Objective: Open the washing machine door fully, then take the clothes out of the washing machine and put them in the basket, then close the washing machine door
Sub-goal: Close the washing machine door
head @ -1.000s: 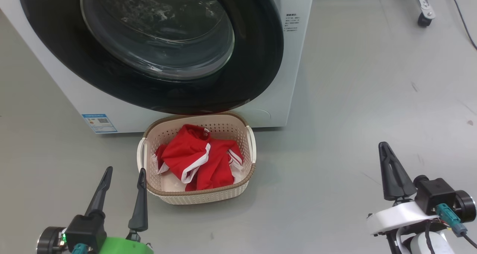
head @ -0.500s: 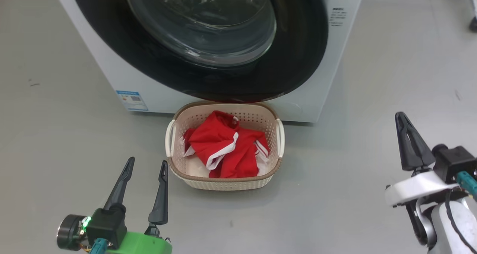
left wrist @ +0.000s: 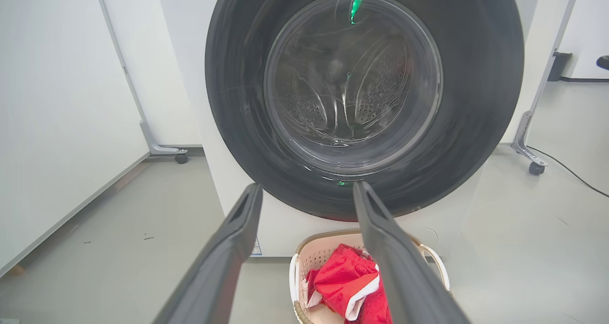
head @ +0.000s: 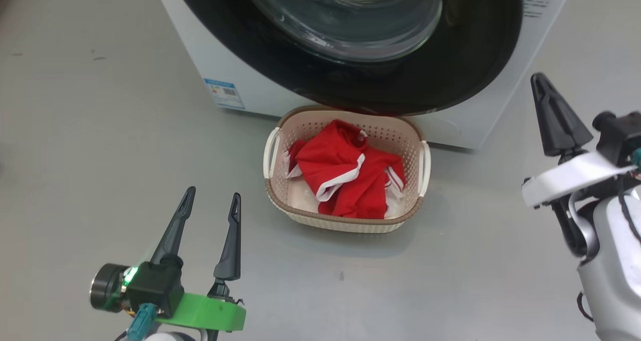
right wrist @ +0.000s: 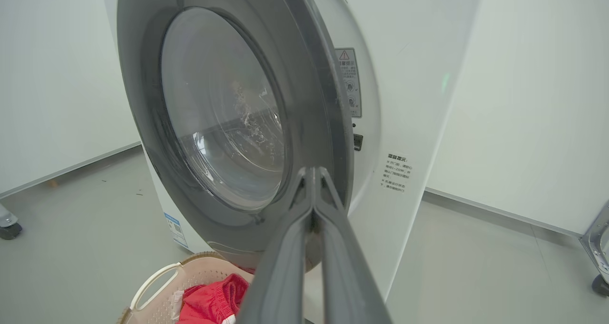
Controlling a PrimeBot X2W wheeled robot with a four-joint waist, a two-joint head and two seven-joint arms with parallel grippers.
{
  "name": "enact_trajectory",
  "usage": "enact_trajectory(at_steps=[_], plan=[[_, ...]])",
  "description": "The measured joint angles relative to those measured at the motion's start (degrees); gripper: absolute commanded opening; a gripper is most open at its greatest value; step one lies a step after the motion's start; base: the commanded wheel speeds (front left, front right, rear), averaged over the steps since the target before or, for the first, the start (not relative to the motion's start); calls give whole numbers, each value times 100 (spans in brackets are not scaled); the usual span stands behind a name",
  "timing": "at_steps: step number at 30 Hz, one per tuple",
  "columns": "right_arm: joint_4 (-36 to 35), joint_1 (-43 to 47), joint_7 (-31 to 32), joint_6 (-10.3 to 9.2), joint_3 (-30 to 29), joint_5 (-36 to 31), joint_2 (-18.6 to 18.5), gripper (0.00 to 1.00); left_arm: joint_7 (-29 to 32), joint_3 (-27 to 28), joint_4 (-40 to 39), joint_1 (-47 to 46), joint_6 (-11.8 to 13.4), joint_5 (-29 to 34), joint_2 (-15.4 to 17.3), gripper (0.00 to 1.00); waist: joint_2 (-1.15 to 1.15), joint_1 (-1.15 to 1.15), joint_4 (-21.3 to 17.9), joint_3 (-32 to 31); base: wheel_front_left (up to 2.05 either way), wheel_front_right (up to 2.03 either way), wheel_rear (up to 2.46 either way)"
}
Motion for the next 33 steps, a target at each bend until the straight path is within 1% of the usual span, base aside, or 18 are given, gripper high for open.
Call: enact_trajectory(at_steps=[5,12,21,27,33], plan=[[163,-477,187,79,18,249,-34,0,-10,-60,-2,-135,0,0,-44,100,0,0,221,198,0,0,0],[401,-1082,444,131,238,446,-110,0,-51,-145,52,-235,0,0,-108,100,0,0,476,451,0,0,0],[622,-1818,847,132,472,643,-522,0,-93,-237,86,-459,0,-3,-167,100,0,0,701,709,0,0,0],[665,-2108,1002,132,951,1026,-771,0,-97,-297,121,-595,0,-10,-183,100,0,0,800,845,0,0,0],[717,-2369,1043,132,1079,1343,-970,0,-102,-315,166,-690,0,-22,-193,100,0,0,858,936,0,0,0]])
